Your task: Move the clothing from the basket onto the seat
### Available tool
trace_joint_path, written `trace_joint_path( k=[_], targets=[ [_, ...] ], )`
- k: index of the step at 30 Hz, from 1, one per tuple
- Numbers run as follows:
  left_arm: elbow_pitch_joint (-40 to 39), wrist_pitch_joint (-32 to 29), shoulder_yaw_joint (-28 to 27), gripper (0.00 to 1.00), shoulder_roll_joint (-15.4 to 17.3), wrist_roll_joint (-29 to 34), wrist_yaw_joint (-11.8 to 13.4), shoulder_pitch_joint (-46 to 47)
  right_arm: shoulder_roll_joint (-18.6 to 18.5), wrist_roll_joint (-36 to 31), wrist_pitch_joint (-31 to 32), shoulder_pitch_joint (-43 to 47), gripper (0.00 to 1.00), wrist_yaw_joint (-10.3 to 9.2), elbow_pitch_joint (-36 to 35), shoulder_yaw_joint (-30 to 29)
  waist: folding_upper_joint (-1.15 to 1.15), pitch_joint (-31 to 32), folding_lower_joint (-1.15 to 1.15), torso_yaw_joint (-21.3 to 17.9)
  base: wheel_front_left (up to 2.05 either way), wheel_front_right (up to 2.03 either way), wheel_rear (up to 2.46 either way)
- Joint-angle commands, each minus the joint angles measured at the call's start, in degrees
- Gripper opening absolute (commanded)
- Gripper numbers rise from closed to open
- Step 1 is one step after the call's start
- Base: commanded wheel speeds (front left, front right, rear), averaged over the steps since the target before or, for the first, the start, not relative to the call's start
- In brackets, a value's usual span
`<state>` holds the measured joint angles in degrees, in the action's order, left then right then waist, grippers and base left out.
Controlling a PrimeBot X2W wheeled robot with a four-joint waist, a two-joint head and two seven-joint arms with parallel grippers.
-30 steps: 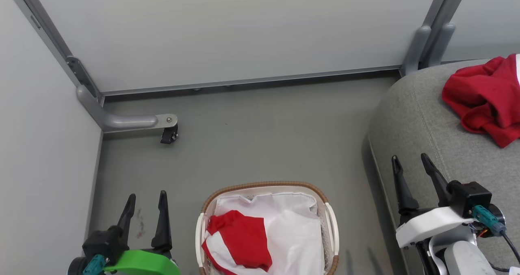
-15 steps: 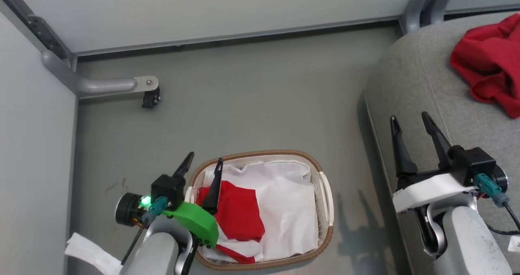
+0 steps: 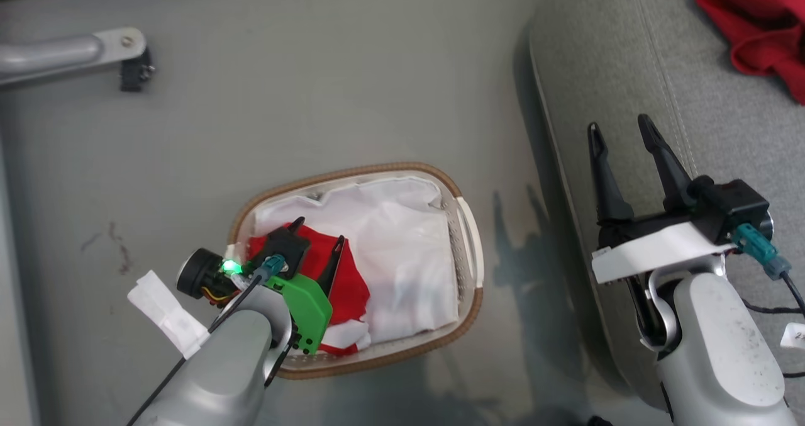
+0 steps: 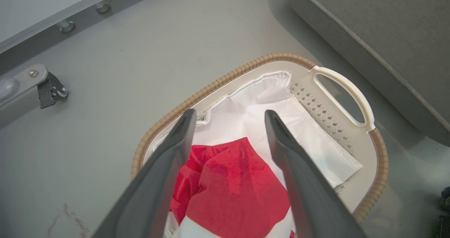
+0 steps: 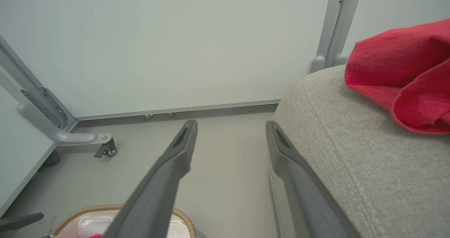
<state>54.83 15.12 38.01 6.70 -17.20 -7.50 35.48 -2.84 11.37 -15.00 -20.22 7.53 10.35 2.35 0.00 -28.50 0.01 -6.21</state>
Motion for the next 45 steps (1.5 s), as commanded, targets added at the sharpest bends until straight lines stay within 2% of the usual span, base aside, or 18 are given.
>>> trace_joint_path(
  k=[1,11,18,23,28,29,30,31,32,37,45],
  targets=[
    [1.34,0.05,1.06,1.00,0.92,-0.47,0.06,1.87,-0.09,0.54,-0.28,-1.31,1.00,-0.08,-0.48,0.44,0.00,-7.27,-0.01,-6.11,0.00,0.00,0.00],
    [8.76,0.04,7.41,1.00,2.60,-3.52,0.06,6.84,-0.07,3.77,-0.28,-4.22,1.00,-0.08,-3.14,3.15,0.00,-13.76,-0.01,-10.94,0.00,0.00,0.00],
    [12.38,-0.45,9.61,1.00,4.19,-3.86,0.06,10.44,-0.09,5.14,-0.28,-4.89,1.00,-0.08,-4.02,4.14,0.00,-16.43,-0.01,-12.47,0.00,0.00,0.00],
    [15.53,-2.32,10.36,1.00,5.26,-4.04,0.06,12.45,-0.09,6.01,-0.28,-5.17,1.00,-0.08,-4.40,4.97,0.00,-17.47,-0.01,-13.01,0.00,0.00,0.00],
    [17.37,-7.02,11.06,1.00,5.38,-4.62,0.06,12.76,-0.11,6.20,-0.28,-5.25,1.00,-0.08,-4.71,5.49,0.00,-17.90,-0.01,-13.08,0.00,0.00,0.00],
    [17.59,-7.94,11.15,0.78,5.36,-4.71,0.06,12.78,-0.11,6.19,-0.28,-5.23,1.00,-0.08,-4.73,5.49,0.00,-17.88,-0.01,-13.02,0.00,0.00,0.00],
    [17.86,-9.03,11.29,0.37,5.39,-4.76,0.06,12.75,-0.10,6.17,-0.28,-5.23,1.00,-0.08,-4.72,5.53,0.00,-17.83,-0.01,-12.94,0.00,0.00,0.00],
    [18.04,-9.92,11.41,0.12,5.39,-4.78,0.06,12.67,-0.10,6.18,-0.28,-5.24,1.00,-0.08,-4.70,5.54,0.00,-17.77,-0.01,-12.87,0.00,0.00,0.00],
    [18.20,-10.81,11.54,0.00,5.31,-4.90,0.06,12.50,-0.11,6.17,-0.28,-5.24,1.00,-0.08,-4.63,5.56,0.00,-17.65,-0.01,-12.78,0.00,0.00,0.00],
    [18.46,-12.26,11.86,0.00,4.79,-5.72,0.06,12.06,-0.11,6.01,-0.28,-5.33,1.00,-0.08,-4.41,5.74,0.00,-16.97,-0.01,-12.39,0.00,0.00,0.00],
    [18.14,-8.47,11.67,0.00,3.40,-7.05,0.06,10.34,-0.12,4.95,-0.28,-4.23,1.00,-0.08,-3.42,5.21,0.00,-13.52,-0.01,-11.29,0.00,0.00,0.00]
  ],
)
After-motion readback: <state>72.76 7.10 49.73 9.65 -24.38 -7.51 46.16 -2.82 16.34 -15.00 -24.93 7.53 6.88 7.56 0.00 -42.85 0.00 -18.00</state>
